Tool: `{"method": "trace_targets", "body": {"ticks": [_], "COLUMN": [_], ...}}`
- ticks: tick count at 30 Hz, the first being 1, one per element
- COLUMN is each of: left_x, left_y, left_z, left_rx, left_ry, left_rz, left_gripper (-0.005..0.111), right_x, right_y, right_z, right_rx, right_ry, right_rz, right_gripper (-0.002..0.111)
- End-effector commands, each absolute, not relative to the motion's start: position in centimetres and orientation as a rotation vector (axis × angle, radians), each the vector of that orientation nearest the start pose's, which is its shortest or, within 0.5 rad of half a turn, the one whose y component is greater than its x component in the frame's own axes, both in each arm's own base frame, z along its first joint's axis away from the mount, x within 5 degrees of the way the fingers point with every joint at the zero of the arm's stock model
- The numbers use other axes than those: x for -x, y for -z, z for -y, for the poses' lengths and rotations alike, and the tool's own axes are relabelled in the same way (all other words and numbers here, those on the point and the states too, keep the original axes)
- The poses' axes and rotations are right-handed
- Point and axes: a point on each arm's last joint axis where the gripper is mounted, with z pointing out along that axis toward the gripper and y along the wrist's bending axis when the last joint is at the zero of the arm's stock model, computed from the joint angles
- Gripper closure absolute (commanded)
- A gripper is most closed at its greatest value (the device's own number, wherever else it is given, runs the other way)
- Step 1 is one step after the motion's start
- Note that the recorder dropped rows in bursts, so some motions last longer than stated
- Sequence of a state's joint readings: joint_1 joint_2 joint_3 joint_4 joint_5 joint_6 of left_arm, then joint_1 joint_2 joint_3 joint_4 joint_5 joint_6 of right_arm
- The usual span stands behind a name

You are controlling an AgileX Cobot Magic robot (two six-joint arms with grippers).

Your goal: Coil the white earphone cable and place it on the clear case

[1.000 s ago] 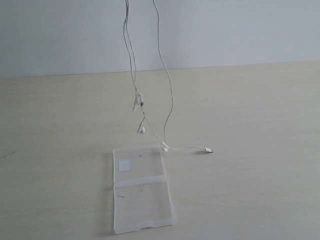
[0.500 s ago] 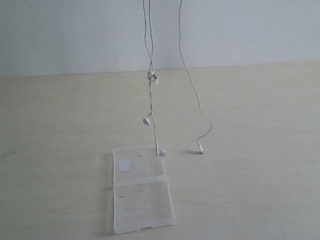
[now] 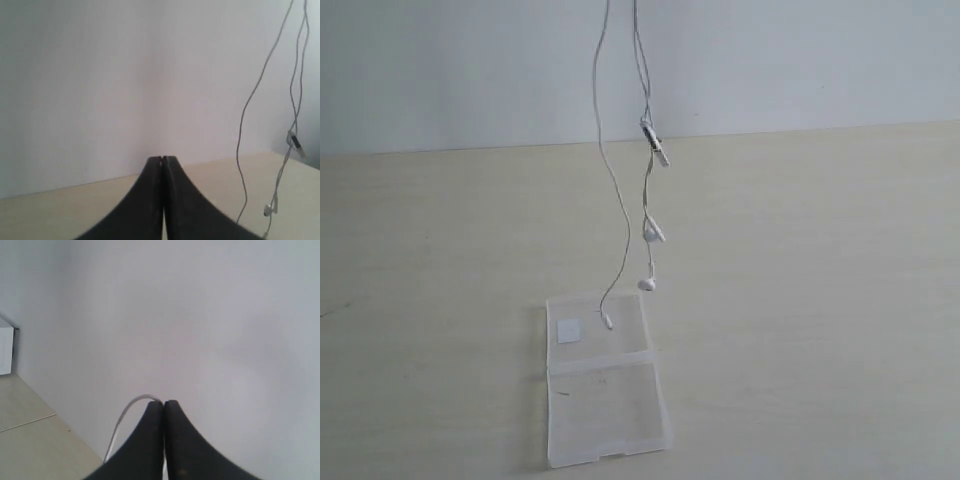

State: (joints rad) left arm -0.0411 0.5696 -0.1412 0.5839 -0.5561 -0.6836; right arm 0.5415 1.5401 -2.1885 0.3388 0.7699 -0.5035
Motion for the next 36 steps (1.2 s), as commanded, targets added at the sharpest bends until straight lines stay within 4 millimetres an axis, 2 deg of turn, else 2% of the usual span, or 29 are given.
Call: {"method": "trace_targets", "body": {"ticks": [1, 2, 3, 4, 6, 7, 10, 15, 21, 24, 30, 36], "left_x": [-16.6, -17.8, -19.7, -20.6, -22.5, -23.2, -24.9, -26.9, -28.8, -30.0, -32.0, -32.1], "left_y": [-26.7, -26.4, -26.0, -25.8, -25.3, -25.1, -24.7, -24.8, -25.8, -26.8, -27.6, -26.7], "left_z": [5.4, 5.8, 6.5, 6.8, 7.8, 8.1, 8.1, 9.7, 13.4, 15.2, 16.3, 18.3], "left_rx": [-0.370, -0.398, -0.447, -0.472, -0.529, -0.535, -0.475, -0.477, -0.604, -0.605, -0.601, -0.647], "left_ry": [0.539, 0.577, 0.653, 0.701, 0.848, 0.895, 0.947, 1.005, 0.923, 0.893, 0.835, 0.881], "left_rz": [-1.534, -1.565, -1.593, -1.597, -1.588, -1.580, -1.617, -1.615, -1.612, -1.611, -1.619, -1.625], "left_gripper": [0.107, 0.106, 0.100, 0.095, 0.072, 0.056, 0.033, 0.033, 0.033, 0.033, 0.033, 0.033], "right_x": [-23.6, -23.6, -23.6, -23.6, -23.9, -24.1, -24.4, -24.4, -24.4, -24.4, -24.4, -24.5], "right_y": [-59.3, -59.3, -59.3, -59.3, -59.2, -59.1, -59.1, -59.3, -59.3, -59.3, -59.3, -59.4], "right_z": [-16.6, -16.6, -16.5, -16.5, -16.2, -15.9, -15.5, -15.5, -15.5, -15.5, -15.5, -15.6], "right_rx": [0.766, 0.766, 0.765, 0.756, 0.728, 0.705, 0.651, 0.636, 0.636, 0.637, 0.637, 0.633], "right_ry": [-0.421, -0.421, -0.421, -0.421, -0.388, -0.353, -0.327, -0.331, -0.331, -0.329, -0.327, -0.329], "right_rz": [-1.384, -1.384, -1.385, -1.392, -1.418, -1.435, -1.461, -1.436, -1.436, -1.435, -1.434, -1.428], "right_gripper": [0.108, 0.108, 0.108, 0.108, 0.108, 0.108, 0.108, 0.108, 0.108, 0.108, 0.108, 0.108]}}
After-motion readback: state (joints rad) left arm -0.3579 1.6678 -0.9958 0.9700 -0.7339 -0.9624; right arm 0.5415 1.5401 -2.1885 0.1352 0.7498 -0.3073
